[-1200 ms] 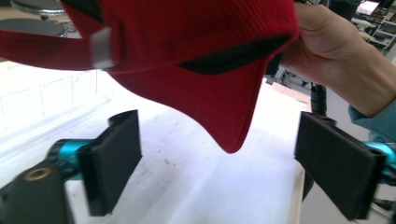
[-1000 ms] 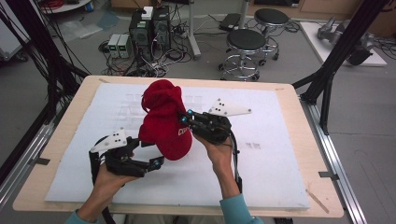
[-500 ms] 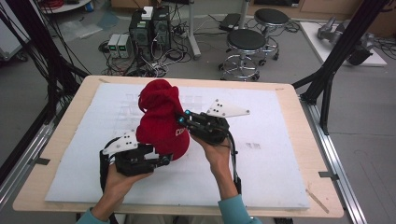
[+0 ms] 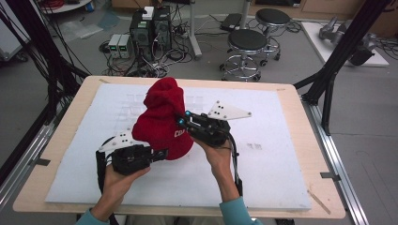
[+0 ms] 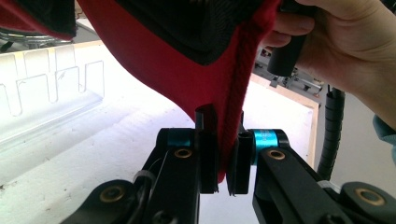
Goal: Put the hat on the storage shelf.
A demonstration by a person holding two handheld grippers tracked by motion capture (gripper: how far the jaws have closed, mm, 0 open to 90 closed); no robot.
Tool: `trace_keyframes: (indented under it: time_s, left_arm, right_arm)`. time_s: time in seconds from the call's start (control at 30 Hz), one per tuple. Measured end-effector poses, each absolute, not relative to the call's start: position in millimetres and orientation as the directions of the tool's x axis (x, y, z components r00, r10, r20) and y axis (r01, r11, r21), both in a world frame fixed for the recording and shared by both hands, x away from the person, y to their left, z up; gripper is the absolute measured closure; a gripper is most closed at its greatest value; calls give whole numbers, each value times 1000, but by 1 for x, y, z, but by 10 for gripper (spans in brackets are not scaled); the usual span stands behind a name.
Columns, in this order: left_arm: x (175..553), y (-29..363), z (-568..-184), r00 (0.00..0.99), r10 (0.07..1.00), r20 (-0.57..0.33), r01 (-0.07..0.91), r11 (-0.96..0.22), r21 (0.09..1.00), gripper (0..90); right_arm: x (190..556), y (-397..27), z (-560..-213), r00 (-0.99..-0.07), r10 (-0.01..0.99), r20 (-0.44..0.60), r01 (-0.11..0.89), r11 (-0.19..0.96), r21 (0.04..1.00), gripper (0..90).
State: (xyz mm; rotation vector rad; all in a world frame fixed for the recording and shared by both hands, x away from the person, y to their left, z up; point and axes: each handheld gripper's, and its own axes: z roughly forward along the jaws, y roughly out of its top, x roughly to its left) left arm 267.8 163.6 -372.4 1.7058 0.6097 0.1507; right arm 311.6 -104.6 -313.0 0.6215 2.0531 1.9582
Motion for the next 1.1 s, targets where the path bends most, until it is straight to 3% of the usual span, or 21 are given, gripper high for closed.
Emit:
trace_keyframes:
  time_s: [0.1, 0.23, 0.3, 0.4, 0.6, 1.1]
  left_arm:
    - [268, 164, -371, 853, 471, -224, 311, -114, 944, 852]
    - [269, 165, -371, 858, 474, -198, 302, -155, 941, 852]
    - [268, 166, -371, 858, 478, -190, 296, -157, 942, 852]
    - [270, 170, -369, 851, 495, -174, 283, -154, 947, 853]
    - [275, 182, -359, 831, 538, -139, 259, -153, 954, 852]
    - [306, 222, -335, 749, 659, -66, 216, -149, 965, 852]
  right_arm:
    - [311, -104, -313, -881, 460, 110, 130, 13, 991, 750]
    - [309, -101, -311, -843, 531, 79, 109, 25, 994, 266]
    - [308, -99, -310, -820, 569, 63, 104, 40, 994, 123]
    - [307, -100, -310, -808, 588, 32, 95, 77, 993, 4]
    - [304, -108, -309, -798, 602, -1, 94, 126, 988, 4]
    - [280, -148, -329, -744, 669, 4, 93, 98, 991, 4]
